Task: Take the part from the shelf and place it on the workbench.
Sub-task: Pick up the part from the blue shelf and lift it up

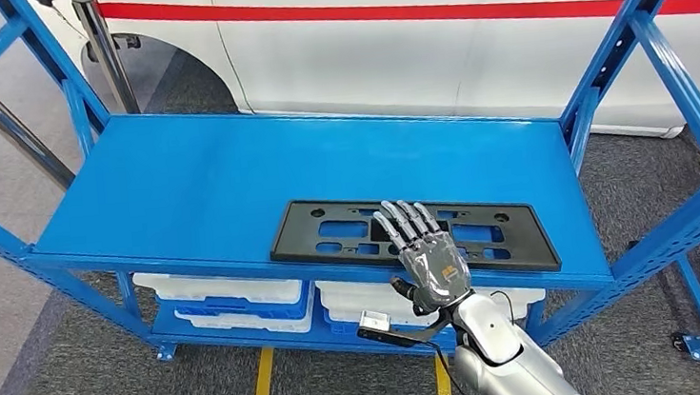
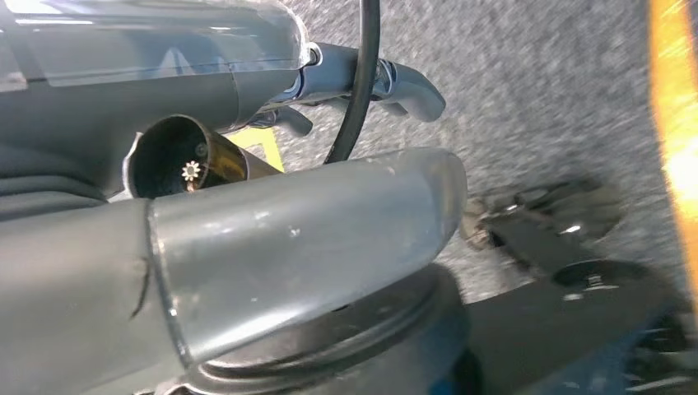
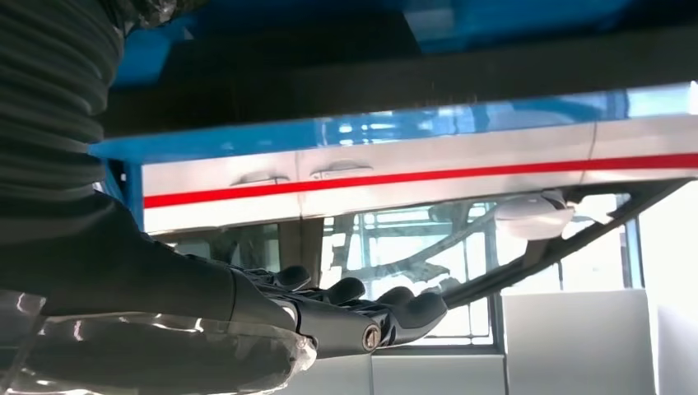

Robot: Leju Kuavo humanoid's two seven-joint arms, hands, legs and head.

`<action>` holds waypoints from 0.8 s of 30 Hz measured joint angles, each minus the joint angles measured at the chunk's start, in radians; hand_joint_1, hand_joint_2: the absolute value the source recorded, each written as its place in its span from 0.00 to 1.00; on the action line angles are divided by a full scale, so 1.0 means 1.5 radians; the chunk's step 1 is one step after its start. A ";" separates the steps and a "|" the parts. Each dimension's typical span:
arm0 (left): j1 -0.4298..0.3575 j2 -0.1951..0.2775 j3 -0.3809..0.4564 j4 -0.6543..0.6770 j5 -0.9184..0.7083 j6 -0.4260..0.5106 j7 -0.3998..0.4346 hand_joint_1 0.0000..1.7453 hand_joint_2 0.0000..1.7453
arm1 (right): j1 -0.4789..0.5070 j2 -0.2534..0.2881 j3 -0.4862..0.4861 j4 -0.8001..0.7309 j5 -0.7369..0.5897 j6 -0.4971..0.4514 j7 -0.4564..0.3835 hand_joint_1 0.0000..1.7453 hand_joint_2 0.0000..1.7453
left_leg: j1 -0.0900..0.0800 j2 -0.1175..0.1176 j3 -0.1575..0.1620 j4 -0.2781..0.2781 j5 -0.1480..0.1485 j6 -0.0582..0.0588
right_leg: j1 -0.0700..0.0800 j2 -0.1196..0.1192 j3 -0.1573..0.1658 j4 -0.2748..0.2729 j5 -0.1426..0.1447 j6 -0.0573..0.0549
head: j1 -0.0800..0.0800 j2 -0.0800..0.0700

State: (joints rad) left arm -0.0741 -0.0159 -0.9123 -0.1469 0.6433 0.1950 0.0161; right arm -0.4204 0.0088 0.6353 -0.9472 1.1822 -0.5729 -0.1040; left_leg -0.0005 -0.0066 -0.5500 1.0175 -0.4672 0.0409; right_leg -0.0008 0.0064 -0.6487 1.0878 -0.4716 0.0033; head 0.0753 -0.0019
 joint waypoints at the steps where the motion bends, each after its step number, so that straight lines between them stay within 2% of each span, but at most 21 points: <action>1: -0.001 -0.001 -0.001 0.000 0.000 0.001 0.000 0.00 0.00 | 0.001 0.000 0.000 -0.001 0.000 0.002 -0.002 0.00 1.00 | 0.000 -0.001 0.002 0.001 -0.004 -0.003 | 0.002 -0.001 0.003 -0.023 0.024 -0.004 | -0.001 0.000; 2: -0.002 -0.001 -0.001 0.000 0.000 0.001 0.000 0.00 0.00 | 0.002 0.000 0.000 -0.002 -0.001 0.004 -0.004 0.00 1.00 | -0.001 -0.002 0.002 0.003 -0.006 -0.007 | 0.004 -0.001 0.003 -0.034 0.033 -0.008 | -0.001 0.000; 3: -0.002 -0.001 -0.002 0.000 0.001 0.001 0.000 0.00 0.00 | 0.003 0.000 0.001 -0.004 -0.002 0.006 -0.005 0.00 1.00 | -0.001 -0.002 0.001 0.003 -0.009 -0.009 | 0.005 -0.001 0.006 -0.036 0.032 -0.010 | -0.002 0.000; 7: -0.003 0.000 -0.003 0.000 0.007 0.001 -0.001 0.00 0.00 | 0.002 0.003 0.001 -0.009 -0.007 0.011 -0.010 0.00 1.00 | -0.002 0.000 0.011 -0.005 -0.013 -0.004 | 0.005 0.003 0.013 -0.040 0.034 -0.012 | -0.002 0.000; 10: -0.005 0.000 -0.003 0.000 0.009 0.000 -0.001 0.00 0.00 | 0.002 0.005 0.003 -0.011 -0.009 0.013 -0.013 0.00 1.00 | -0.002 0.000 0.014 -0.011 -0.015 -0.005 | 0.005 0.003 0.014 -0.040 0.031 -0.015 | -0.002 0.000; 12: -0.005 0.000 -0.003 0.000 0.010 0.000 -0.001 0.00 0.00 | 0.002 0.005 0.005 -0.011 -0.009 0.015 -0.014 0.43 1.00 | -0.002 0.000 0.014 -0.012 -0.015 -0.005 | 0.006 0.003 0.014 -0.040 0.030 -0.016 | -0.002 0.000; 14: -0.005 0.000 -0.004 0.000 0.010 0.000 -0.001 0.00 0.00 | 0.002 0.006 0.006 -0.011 -0.010 0.019 -0.015 0.92 1.00 | -0.002 0.000 0.014 -0.014 -0.015 -0.006 | 0.006 0.003 0.014 -0.039 0.030 -0.017 | -0.002 0.000; 15: -0.005 0.000 -0.004 0.000 0.010 0.000 -0.001 0.00 0.00 | 0.002 0.006 0.007 -0.012 -0.011 0.022 -0.016 0.95 1.00 | -0.002 0.000 0.014 -0.014 -0.015 -0.007 | 0.006 0.003 0.014 -0.039 0.030 -0.017 | -0.002 0.000; 19: -0.005 0.000 -0.004 0.000 0.011 0.002 -0.005 0.00 0.00 | 0.002 0.006 0.019 -0.017 -0.019 0.034 -0.016 0.95 1.00 | -0.002 0.000 0.015 -0.014 -0.015 -0.014 | 0.006 0.003 0.014 -0.038 0.030 -0.017 | -0.002 0.000; 24: -0.005 0.000 -0.008 0.000 0.012 0.004 -0.007 0.00 0.00 | 0.002 0.004 0.030 -0.023 -0.026 0.039 -0.016 0.98 1.00 | -0.002 0.000 0.015 -0.014 -0.014 -0.016 | 0.005 0.003 0.014 -0.038 0.032 -0.018 | -0.002 0.000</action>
State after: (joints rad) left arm -0.0813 -0.0164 -0.9244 -0.1469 0.6612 0.2007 0.0056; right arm -0.4167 0.0154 0.6806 -0.9815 1.1428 -0.5144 -0.1279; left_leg -0.0032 -0.0071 -0.5269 0.9964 -0.4875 0.0165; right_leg 0.0063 0.0104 -0.6273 1.0304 -0.4244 -0.0230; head 0.0717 -0.0019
